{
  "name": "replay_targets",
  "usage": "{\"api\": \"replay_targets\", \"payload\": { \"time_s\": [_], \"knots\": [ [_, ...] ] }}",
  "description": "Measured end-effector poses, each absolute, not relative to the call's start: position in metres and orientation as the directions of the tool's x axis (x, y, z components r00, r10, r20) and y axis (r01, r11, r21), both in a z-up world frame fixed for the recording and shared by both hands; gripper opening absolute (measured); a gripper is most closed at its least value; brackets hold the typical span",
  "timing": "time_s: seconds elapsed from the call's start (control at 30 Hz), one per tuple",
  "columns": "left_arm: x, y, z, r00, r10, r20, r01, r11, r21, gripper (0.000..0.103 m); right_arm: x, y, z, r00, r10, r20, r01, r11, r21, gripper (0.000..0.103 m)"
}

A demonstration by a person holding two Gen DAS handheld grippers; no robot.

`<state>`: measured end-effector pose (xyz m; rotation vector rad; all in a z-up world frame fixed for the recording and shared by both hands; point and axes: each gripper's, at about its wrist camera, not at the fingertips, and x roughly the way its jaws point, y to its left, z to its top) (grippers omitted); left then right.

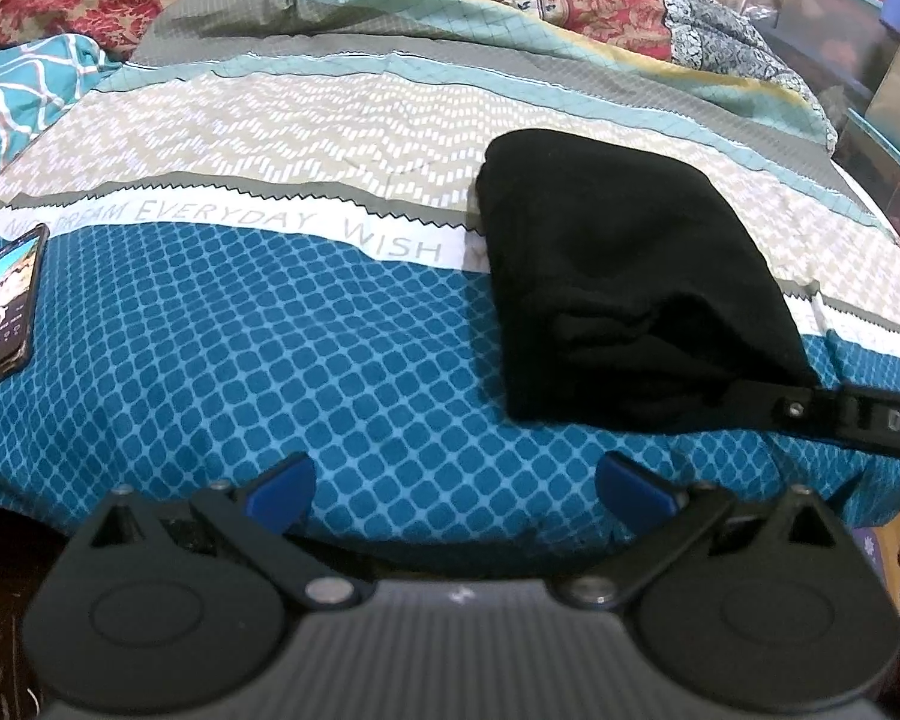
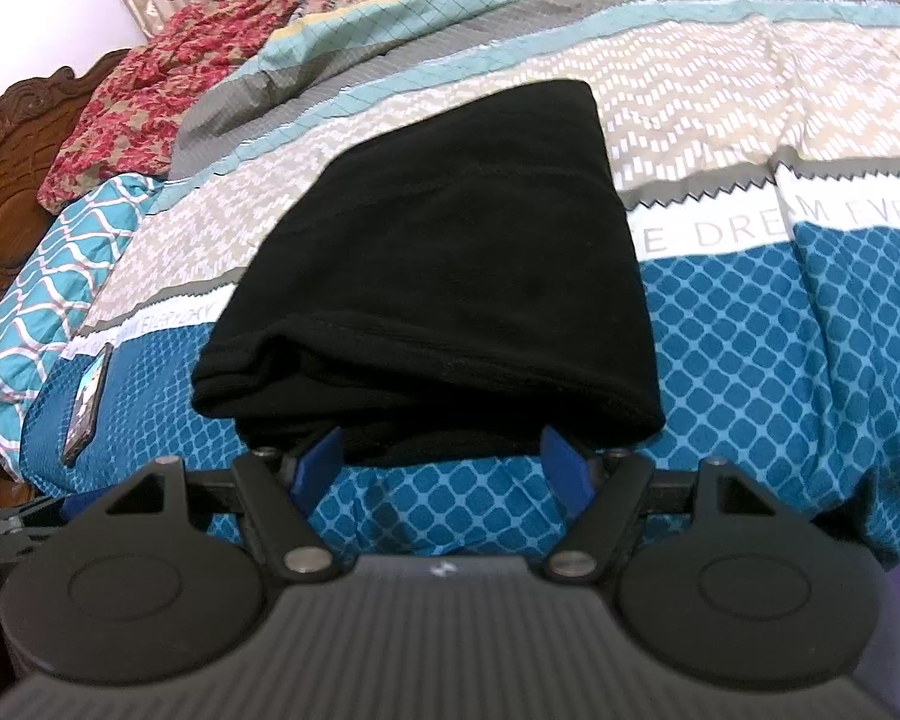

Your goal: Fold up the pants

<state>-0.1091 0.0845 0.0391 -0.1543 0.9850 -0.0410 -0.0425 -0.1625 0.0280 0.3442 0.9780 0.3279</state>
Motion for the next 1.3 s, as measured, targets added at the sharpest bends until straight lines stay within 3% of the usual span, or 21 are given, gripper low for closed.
{"api": "replay_targets", "payload": {
  "time_s": [0.23, 0.4, 0.6, 0.7, 0.8, 0.97, 1.07, 1.13, 1.23, 1.3],
  "knots": [
    [-0.087, 0.11, 0.06, 0.596, -0.179, -0.783, -0.027, 0.97, -0.243, 0.103, -0.048, -0.17, 0.053, 0.596, 0.471, -0.65, -0.235, 0.877, 0.42, 0.075],
    [-0.048, 0.12, 0.069, 0.598, -0.272, -0.754, 0.008, 0.943, -0.334, 0.103, -0.031, -0.202, 0.059, 0.666, 0.447, -0.597, -0.188, 0.876, 0.445, 0.075],
    [0.009, 0.1, 0.042, 0.53, -0.325, -0.783, 0.059, 0.935, -0.349, 0.103, -0.01, -0.24, 0.037, 0.692, 0.386, -0.61, -0.058, 0.872, 0.487, 0.08],
    [0.03, 0.097, 0.015, 0.446, -0.402, -0.8, 0.041, 0.902, -0.431, 0.103, 0.001, -0.248, 0.024, 0.677, 0.39, -0.624, -0.02, 0.858, 0.514, 0.081],
    [0.04, 0.093, -0.01, 0.394, -0.489, -0.778, 0.024, 0.852, -0.523, 0.103, 0.016, -0.248, 0.011, 0.645, 0.426, -0.635, -0.018, 0.838, 0.545, 0.082],
    [0.028, 0.081, -0.016, 0.493, -0.483, -0.724, 0.04, 0.843, -0.536, 0.103, 0.037, -0.232, -0.013, 0.574, 0.506, -0.644, -0.042, 0.803, 0.594, 0.082],
    [0.02, 0.062, -0.017, 0.465, -0.54, -0.702, 0.111, 0.822, -0.559, 0.102, 0.042, -0.21, -0.008, 0.54, 0.536, -0.649, -0.089, 0.803, 0.59, 0.081],
    [0.016, 0.05, -0.015, 0.486, -0.485, -0.727, 0.118, 0.861, -0.495, 0.097, 0.036, -0.196, -0.001, 0.559, 0.487, -0.671, -0.131, 0.851, 0.508, 0.075],
    [0.021, 0.051, -0.004, 0.486, -0.481, -0.73, 0.094, 0.859, -0.503, 0.072, 0.021, -0.194, 0.012, 0.613, 0.437, -0.659, -0.154, 0.884, 0.442, 0.054],
    [0.025, 0.054, 0.011, 0.497, -0.511, -0.702, 0.111, 0.839, -0.533, 0.056, 0.012, -0.191, 0.028, 0.656, 0.413, -0.631, -0.191, 0.901, 0.39, 0.048]
  ]
}}
